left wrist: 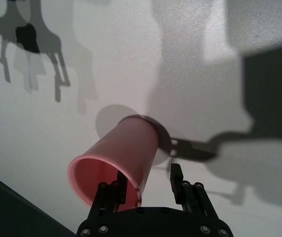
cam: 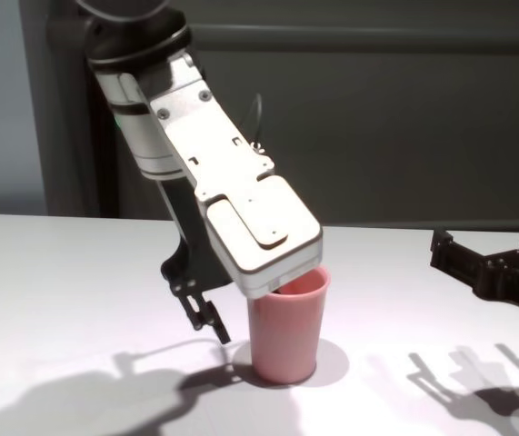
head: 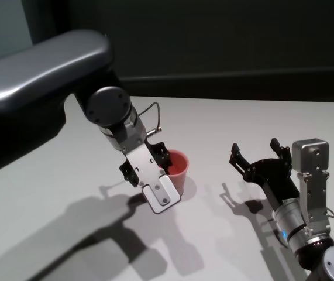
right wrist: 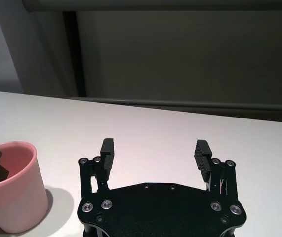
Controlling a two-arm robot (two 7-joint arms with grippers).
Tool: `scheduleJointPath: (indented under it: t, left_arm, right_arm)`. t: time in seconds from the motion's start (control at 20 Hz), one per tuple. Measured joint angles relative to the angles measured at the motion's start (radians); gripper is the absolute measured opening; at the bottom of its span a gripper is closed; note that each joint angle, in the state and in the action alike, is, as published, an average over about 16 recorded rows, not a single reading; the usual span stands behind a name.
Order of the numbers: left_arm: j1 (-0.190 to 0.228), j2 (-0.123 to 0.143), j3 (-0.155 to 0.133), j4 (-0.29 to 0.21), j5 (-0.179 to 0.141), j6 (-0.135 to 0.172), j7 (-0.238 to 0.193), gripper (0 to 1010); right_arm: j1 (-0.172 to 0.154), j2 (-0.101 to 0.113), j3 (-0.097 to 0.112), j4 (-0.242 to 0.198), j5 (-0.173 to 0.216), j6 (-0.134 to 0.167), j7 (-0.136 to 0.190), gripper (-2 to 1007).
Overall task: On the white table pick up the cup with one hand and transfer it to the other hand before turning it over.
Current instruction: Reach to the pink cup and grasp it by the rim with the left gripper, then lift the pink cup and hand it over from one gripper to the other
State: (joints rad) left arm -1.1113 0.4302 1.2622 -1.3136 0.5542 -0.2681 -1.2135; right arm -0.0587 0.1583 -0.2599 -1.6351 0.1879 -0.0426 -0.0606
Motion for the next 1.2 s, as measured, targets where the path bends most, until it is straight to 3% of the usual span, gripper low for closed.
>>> scheduleJointPath:
  t: [0.6,0.9,1.2]
  left_arm:
    - [-0.016,-0.001,0.025,0.007,-0.016,0.002,0.013,171]
    - [-0.023,-0.001,0.033,0.008,-0.030,0.001,0.019,73]
    - [-0.025,0.005,0.032,0.004,-0.057,0.008,0.029,50]
  right_arm:
    - [0.000,0.000,0.000,0.000,0.000,0.000,0.000,1003]
    - [0.000,0.000,0.000,0.000,0.000,0.000,0.000,1003]
    - [0.000,0.000,0.000,0.000,0.000,0.000,0.000,1003]
